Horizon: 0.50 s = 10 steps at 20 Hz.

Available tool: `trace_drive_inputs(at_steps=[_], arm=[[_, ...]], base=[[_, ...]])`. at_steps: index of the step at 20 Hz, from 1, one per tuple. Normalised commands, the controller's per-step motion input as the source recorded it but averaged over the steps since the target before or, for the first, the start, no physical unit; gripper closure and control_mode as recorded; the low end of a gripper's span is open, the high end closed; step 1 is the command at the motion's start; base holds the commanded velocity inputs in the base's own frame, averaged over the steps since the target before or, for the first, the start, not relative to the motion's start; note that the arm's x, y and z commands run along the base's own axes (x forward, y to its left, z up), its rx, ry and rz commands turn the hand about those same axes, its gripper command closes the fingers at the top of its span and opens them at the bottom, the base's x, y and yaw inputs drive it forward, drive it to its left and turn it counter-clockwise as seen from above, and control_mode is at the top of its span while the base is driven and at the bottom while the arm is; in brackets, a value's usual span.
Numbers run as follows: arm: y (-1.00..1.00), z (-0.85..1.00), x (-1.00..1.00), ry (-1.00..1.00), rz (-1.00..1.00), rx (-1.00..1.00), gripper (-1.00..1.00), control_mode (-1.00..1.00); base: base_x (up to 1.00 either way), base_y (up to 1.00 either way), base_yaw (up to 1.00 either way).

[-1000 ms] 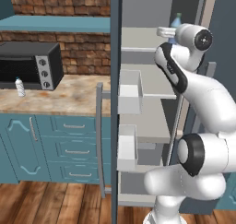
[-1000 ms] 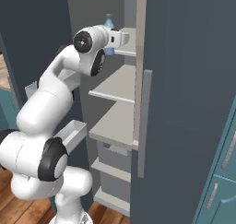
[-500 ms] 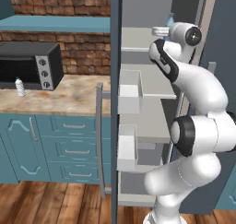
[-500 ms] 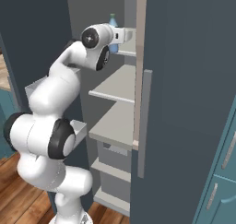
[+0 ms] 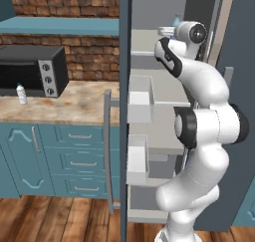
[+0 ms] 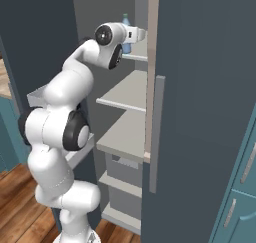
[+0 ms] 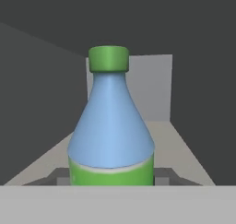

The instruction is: Take the bottled waters from the counter and place them in the freezer to freeze. Close the freezer door after placing the bottles.

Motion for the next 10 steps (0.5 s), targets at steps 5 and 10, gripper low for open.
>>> trace_drive_inputs(at_steps=[5,10], arm=[[-0.03,-0.11,0.55,-0.02,0.00,0.00,1.00,-1.00],[-0.17,-0.24,0.43,-0.14,0.00,0.00,1.00,-1.00]], base=[[0.00,0.00,0.00],[0.00,0.00,0.00]])
